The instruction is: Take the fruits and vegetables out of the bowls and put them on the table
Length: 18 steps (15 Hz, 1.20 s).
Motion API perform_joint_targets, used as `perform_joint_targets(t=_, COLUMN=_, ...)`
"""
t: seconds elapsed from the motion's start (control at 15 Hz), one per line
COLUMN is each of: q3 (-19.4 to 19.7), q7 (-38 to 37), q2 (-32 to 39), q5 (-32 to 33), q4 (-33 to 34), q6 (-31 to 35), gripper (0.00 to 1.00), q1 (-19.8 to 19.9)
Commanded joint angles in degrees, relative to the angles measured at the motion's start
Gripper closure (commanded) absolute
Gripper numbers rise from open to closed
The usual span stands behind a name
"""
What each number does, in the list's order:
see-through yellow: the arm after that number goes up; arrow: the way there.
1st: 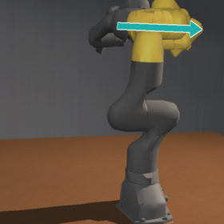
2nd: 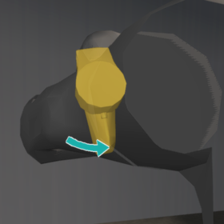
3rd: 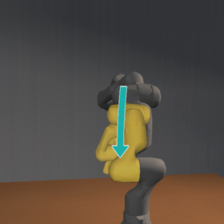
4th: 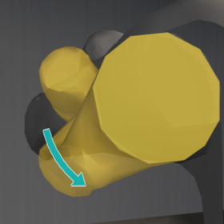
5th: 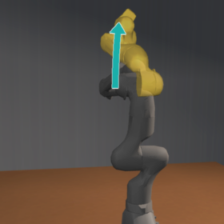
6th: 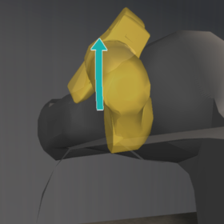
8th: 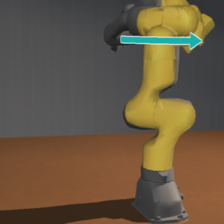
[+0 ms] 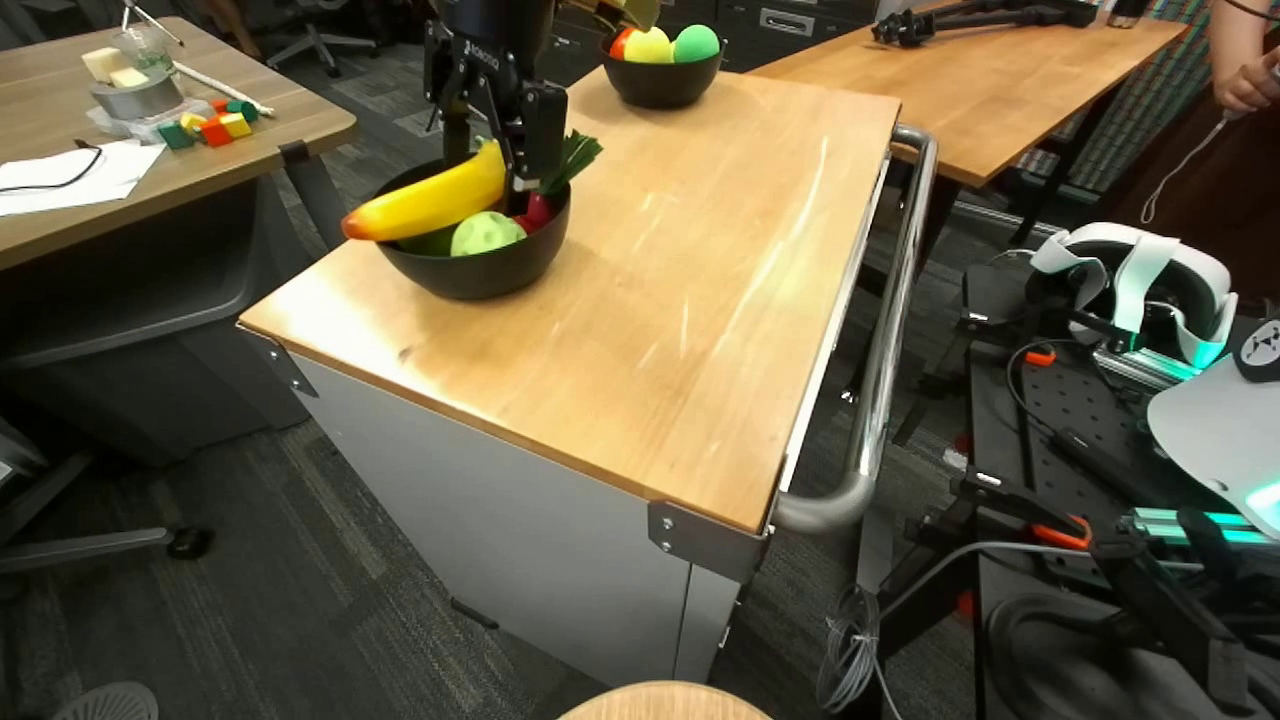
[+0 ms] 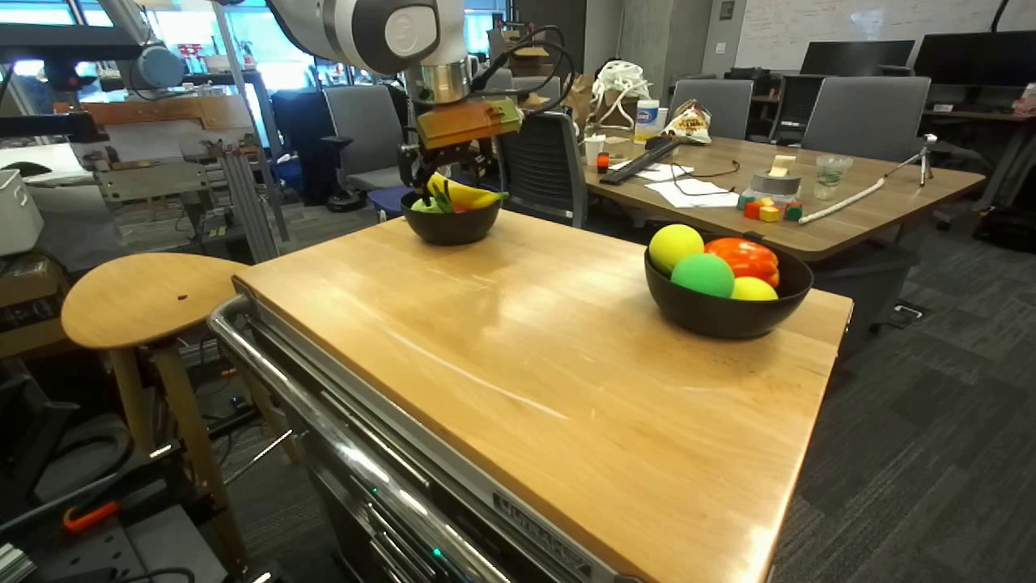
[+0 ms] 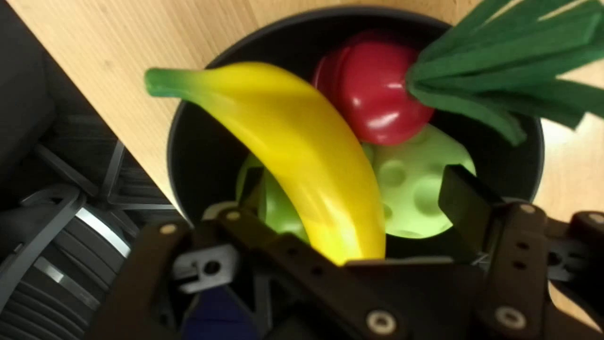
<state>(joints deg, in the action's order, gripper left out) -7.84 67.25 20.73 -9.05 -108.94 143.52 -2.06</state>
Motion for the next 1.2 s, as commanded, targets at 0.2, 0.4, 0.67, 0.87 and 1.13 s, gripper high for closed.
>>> perform_joint_targets(t=0.2, q3=-2.04, q7=1.48, q2=1.73, q5=1.58, q4=1.07, q6=3.2, gripper=0.63, q1=1.54)
perform_joint_targets(t=0.4, q3=-2.43, q7=2.15, q2=0.96, q5=1.12, q4=0.82, q6=3.61, gripper=0.84, q1=2.13)
perform_joint_targets(t=0.67, q3=-4.32, q7=5.75, q2=-3.02, q5=-0.06, q4=-2.42, q6=4.52, gripper=0.82, q1=3.01)
perform_joint_targets(t=0.87, q3=-7.72, q7=9.91, q2=-7.29, q5=-3.74, q4=-5.9, q6=5.82, gripper=0.81, q1=3.6)
perform_joint_targets(t=1.13, q3=-11.26, q7=16.15, q2=-14.23, q5=-15.67, q4=-13.39, q6=2.06, gripper=0.81, q1=3.23)
